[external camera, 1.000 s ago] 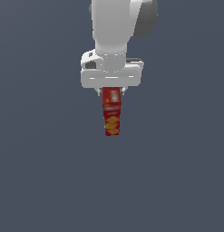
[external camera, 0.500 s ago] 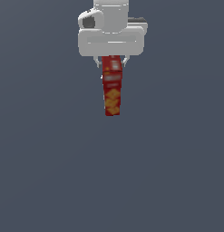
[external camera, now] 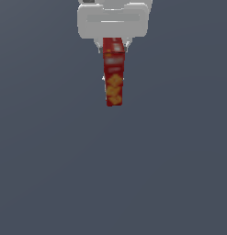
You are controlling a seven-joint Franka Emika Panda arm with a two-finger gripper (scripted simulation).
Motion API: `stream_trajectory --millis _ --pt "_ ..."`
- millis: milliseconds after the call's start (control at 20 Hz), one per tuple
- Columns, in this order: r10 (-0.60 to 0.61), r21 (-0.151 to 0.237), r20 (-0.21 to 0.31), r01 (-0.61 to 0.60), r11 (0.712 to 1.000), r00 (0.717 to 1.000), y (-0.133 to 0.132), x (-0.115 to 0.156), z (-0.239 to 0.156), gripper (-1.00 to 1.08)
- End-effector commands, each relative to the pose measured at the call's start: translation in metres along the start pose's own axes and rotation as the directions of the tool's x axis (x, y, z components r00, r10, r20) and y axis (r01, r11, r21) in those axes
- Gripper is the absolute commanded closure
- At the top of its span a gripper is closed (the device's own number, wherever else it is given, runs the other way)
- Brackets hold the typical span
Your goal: Pick up the object and move it to a goal position.
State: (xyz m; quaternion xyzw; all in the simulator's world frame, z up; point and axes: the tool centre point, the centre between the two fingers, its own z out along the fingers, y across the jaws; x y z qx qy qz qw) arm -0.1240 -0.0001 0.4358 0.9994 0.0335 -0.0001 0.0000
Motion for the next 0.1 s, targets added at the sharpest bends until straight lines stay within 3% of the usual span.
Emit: stream_trajectory --millis 0,50 --pt "0.000 0.000 0.000 0.000 1.000 1.000 -0.0001 -0.0018 -0.0039 1.08" --pt "0.000 0.000 0.000 0.000 1.000 1.000 -0.0001 -0.0018 -0.0041 1.08"
